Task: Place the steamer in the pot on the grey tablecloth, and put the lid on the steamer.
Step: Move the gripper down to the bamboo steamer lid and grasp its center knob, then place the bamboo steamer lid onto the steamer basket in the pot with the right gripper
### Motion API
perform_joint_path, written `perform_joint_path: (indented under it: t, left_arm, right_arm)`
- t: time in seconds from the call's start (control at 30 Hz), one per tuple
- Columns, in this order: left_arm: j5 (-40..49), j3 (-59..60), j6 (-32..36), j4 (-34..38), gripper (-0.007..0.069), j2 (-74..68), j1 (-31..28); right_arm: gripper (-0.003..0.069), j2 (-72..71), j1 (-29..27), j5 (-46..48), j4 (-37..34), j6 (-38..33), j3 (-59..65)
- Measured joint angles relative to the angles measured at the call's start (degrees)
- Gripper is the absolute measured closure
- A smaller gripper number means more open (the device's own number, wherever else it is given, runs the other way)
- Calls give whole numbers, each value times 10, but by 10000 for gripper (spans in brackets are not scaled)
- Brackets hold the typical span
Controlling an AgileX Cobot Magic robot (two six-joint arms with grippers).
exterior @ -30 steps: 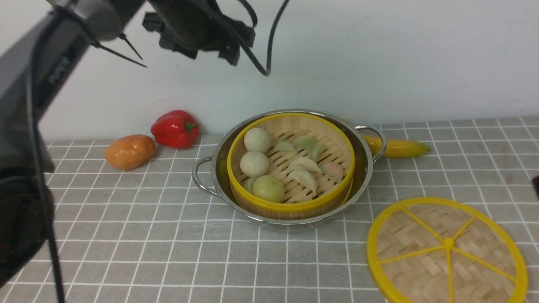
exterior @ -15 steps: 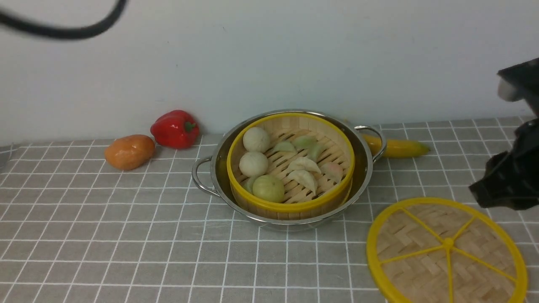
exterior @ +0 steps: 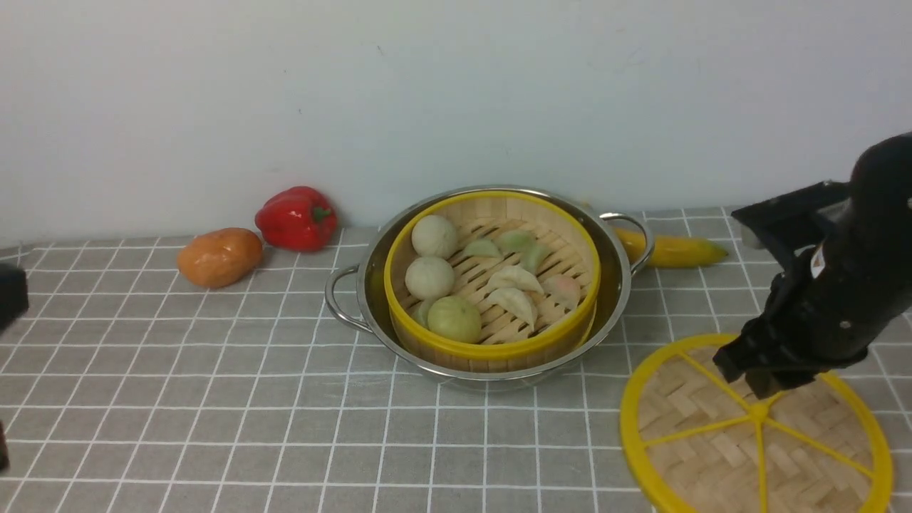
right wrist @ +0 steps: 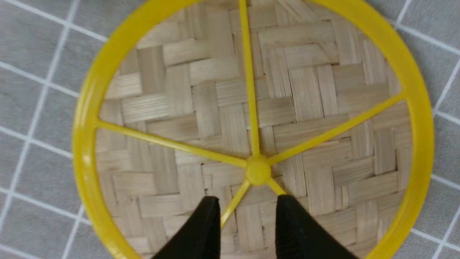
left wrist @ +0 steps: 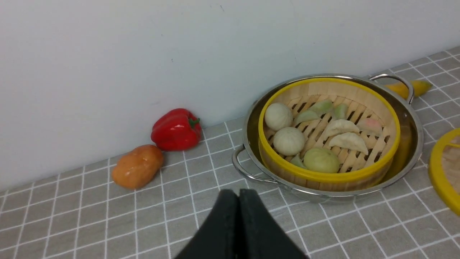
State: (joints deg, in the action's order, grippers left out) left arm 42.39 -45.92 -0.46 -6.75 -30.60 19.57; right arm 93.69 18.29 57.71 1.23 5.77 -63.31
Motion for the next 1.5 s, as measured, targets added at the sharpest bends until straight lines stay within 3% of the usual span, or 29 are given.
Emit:
perform_joint_path:
  t: [0.13,0.3,0.8,0.87,0.93,1.07,1.27,1.5]
  left_arm:
    - [-60,113,0,36,646,81,0]
    - [-72,164,0,62,645,109,0]
    - [-92,171,0,74,636,110,0]
    - [-93,171,0,74,636,110,0]
    - [-93,171,0,74,636,110,0]
    - [-93,171,5,74,633,110,0]
    - [-93,171,5,74,633,110,0]
    - [-93,171,5,74,633,110,0]
  right_arm:
    - [417,26,0,-22,6,1,0]
    - [417,44,0,-31,28,17,0]
    - [417,92,0,-52,34,23,7]
    - [431,94,0,-52,33,23,7]
    - [492,96,0,-49,31,23,7]
    - [512,88,0,-25,30,23,5]
    - [513,21,0,94,32,23,-4]
    - [513,-58,0,127,17,19,-115]
